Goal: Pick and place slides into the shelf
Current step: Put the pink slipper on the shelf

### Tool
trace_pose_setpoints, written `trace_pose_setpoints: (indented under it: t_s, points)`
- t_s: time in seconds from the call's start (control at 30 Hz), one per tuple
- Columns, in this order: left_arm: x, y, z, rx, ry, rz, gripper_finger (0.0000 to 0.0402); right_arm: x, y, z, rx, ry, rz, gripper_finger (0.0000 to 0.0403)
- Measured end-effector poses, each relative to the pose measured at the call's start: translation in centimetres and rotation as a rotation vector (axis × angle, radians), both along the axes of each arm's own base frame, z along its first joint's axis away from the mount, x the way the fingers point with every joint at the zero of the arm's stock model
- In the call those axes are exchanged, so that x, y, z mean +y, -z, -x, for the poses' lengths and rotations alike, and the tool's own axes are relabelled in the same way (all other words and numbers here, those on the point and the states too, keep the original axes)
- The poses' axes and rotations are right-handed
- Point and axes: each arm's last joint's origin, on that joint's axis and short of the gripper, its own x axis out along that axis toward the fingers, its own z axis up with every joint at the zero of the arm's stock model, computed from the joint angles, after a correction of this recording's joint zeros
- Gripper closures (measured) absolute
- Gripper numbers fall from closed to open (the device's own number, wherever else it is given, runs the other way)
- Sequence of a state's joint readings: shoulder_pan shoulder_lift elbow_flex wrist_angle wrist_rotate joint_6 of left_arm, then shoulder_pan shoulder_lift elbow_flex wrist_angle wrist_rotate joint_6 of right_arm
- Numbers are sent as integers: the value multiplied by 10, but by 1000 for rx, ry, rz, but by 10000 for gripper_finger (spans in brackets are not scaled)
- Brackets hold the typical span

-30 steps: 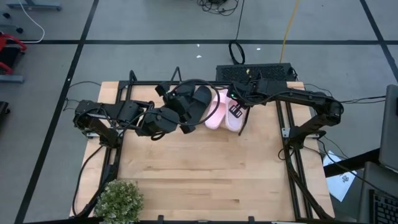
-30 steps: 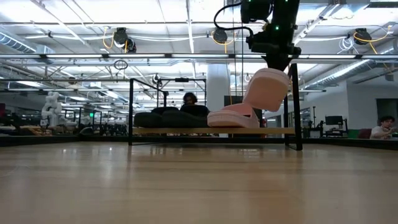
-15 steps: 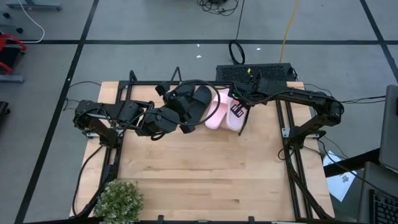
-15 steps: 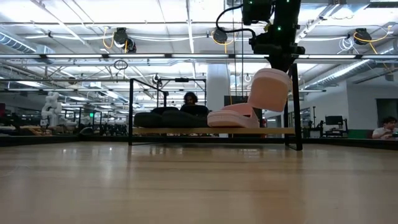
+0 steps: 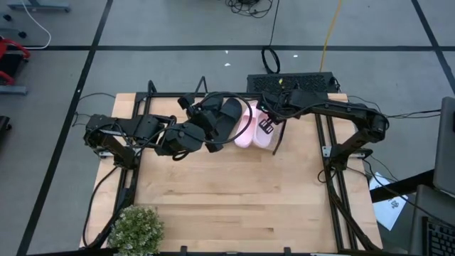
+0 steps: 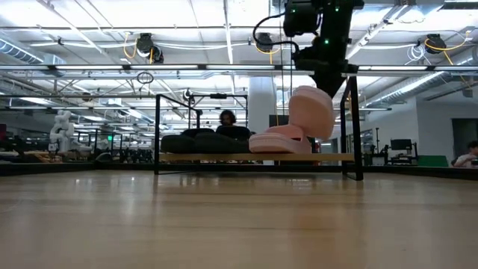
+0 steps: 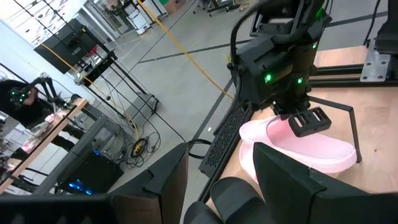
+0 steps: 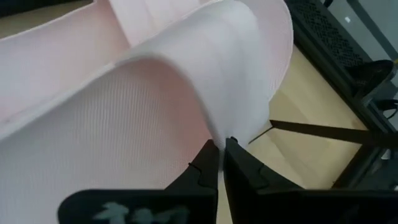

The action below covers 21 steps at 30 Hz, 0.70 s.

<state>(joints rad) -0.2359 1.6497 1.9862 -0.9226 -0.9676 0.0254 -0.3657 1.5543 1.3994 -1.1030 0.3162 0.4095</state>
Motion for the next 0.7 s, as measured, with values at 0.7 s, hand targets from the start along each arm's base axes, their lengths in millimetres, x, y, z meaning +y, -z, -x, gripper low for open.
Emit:
trace_pose_setpoints:
  t_s: [0.7]
  points:
    - [0,0,0,22,7,-23,213,-3,4,-9,-48,-6,4,403]
